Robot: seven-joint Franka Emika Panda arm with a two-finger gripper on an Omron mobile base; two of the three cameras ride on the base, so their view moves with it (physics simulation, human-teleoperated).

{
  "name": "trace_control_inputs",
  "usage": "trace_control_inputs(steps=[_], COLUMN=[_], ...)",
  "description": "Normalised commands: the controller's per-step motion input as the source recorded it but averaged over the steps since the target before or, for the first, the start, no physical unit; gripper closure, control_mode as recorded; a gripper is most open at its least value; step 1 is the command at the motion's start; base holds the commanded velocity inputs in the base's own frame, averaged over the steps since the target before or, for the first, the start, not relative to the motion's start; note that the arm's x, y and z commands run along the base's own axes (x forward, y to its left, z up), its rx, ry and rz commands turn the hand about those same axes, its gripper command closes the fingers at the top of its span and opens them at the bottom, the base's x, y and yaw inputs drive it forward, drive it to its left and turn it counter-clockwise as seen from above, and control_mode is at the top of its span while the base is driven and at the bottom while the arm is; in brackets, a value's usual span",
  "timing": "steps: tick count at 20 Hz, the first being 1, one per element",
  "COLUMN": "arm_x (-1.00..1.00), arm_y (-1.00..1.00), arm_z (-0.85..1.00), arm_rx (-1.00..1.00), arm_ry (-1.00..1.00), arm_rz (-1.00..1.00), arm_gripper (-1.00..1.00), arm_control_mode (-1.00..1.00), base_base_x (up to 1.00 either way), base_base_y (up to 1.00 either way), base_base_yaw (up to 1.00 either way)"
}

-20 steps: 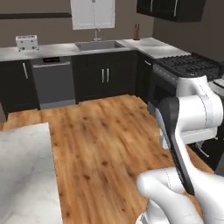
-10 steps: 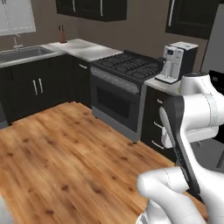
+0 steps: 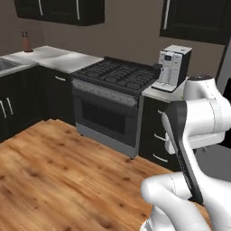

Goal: Place the sponge inside the microwave to prepare for sanitizing.

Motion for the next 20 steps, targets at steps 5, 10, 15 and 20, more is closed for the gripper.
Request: trace_control_inputs(steps=[5,10,15,20], arm_x=[0.00,0.00,0.00,0.00], arm_y=[0.00,0.00,0.00,0.00], arm_z=[0.00,0.00,0.00,0.00], arm_rx=[0.00,0.00,0.00,0.00], arm_ry=[0.00,0.00,0.00,0.00], arm_rz=[0.00,0.00,0.00,0.00], arm_gripper=[-1.00,-1.00,-1.00,-1.00], arm_control_mode=[1.00,1.00,1.00,1.00], base_base_x=[0.61,0.73,0.69,0.53], base_base_y=[0.45,0.22,0.23,0.54], base_base_yaw=[-0.53,-0.45,-0.39,-0.37])
